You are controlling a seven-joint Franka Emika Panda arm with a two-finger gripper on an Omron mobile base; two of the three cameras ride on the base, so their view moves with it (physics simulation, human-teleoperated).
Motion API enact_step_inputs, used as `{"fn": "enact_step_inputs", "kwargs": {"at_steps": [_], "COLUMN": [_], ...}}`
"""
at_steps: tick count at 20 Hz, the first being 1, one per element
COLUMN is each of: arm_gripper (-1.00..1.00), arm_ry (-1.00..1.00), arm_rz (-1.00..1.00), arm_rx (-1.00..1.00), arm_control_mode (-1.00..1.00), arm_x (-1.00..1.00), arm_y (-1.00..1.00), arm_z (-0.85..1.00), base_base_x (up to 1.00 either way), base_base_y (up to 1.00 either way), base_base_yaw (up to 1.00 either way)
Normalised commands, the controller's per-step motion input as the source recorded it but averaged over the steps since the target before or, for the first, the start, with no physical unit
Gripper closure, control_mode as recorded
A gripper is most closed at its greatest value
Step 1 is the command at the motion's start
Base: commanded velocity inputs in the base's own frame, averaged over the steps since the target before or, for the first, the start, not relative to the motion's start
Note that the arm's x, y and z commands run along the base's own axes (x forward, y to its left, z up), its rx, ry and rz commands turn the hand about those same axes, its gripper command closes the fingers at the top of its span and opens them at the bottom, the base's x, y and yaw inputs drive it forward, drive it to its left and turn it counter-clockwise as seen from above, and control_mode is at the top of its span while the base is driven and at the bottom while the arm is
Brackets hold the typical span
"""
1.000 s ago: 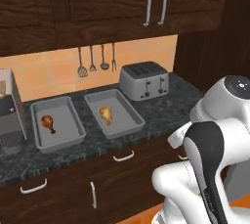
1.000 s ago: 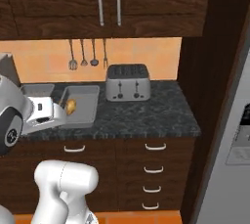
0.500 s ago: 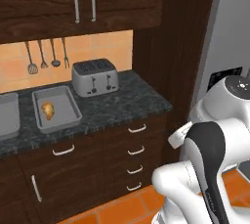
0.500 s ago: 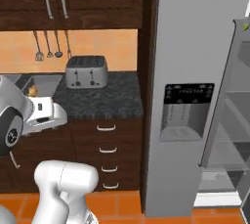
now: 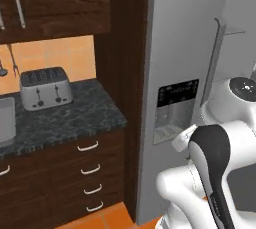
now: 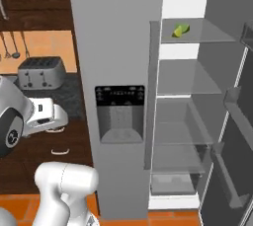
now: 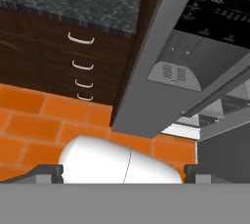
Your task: Place one lemon wedge and one chicken drumstick in each tupperware on the nearby counter, to pack two identical lunches.
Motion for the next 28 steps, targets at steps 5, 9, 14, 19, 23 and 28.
{"fn": "enact_step_inputs", "kwargs": {"at_steps": [5, 9, 14, 19, 23, 28], "arm_gripper": [-1.0, -1.0, -1.0, -1.0, -1.0, -1.0], "arm_ry": [0.0, 0.0, 0.0, 0.0, 0.0, 0.0], "arm_rz": [0.0, 0.0, 0.0, 0.0, 0.0, 0.0], "arm_rx": [0.0, 0.0, 0.0, 0.0, 0.0, 0.0], "arm_control_mode": [1.0, 1.0, 1.0, 1.0, 1.0, 1.0], "arm_x": [0.0, 0.0, 0.0, 0.0, 0.0, 0.0], "arm_y": [0.0, 0.0, 0.0, 0.0, 0.0, 0.0], "arm_z": [0.0, 0.0, 0.0, 0.0, 0.0, 0.0], "base_base_x": [0.55, 0.66, 0.64, 0.58, 0.47, 0.2], "base_base_y": [-0.97, -0.69, -0.51, -0.48, -0.43, -0.27], "base_base_yaw": [0.1, 0.19, 0.23, 0.22, 0.19, 0.16]}}
